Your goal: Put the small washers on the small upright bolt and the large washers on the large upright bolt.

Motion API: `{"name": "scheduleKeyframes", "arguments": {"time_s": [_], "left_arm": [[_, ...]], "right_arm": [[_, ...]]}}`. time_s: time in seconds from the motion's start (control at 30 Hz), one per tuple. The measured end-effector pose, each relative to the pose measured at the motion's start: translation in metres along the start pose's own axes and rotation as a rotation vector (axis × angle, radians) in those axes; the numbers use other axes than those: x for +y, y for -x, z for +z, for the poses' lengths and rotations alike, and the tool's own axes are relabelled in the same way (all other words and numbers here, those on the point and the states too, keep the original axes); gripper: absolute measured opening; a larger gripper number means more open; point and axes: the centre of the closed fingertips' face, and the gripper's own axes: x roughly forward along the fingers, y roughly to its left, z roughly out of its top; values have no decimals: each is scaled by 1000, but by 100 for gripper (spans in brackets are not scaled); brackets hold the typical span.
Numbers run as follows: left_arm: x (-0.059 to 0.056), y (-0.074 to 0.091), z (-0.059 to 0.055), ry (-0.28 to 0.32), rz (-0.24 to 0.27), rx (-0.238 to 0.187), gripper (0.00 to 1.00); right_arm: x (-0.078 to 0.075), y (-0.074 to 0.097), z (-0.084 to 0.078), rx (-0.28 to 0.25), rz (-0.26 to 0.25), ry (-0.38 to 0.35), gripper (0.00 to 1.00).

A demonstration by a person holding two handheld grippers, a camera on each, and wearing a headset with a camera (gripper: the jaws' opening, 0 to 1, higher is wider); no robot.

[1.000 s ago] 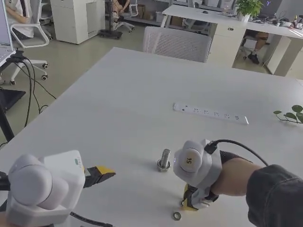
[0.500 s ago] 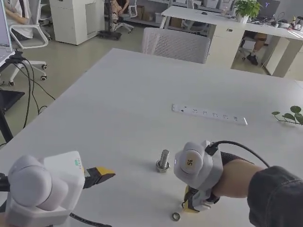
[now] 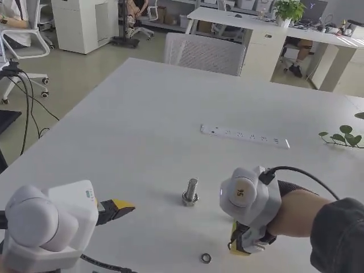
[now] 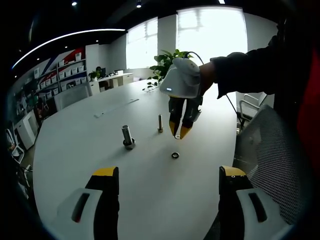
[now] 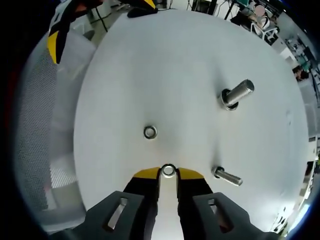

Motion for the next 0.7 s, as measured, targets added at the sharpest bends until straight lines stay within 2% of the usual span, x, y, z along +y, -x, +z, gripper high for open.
{"name": "scheduleKeyframes", "arguments": {"time_s": [0.4, 0.7], "left_arm": [[-3, -3, 2, -6, -9, 1, 82], [-5, -5, 3, -13, -12, 2, 82]], "right_arm": [[-3, 22, -27, 0, -26, -65, 14], [-19, 47, -46, -1, -80, -112, 14]]}}
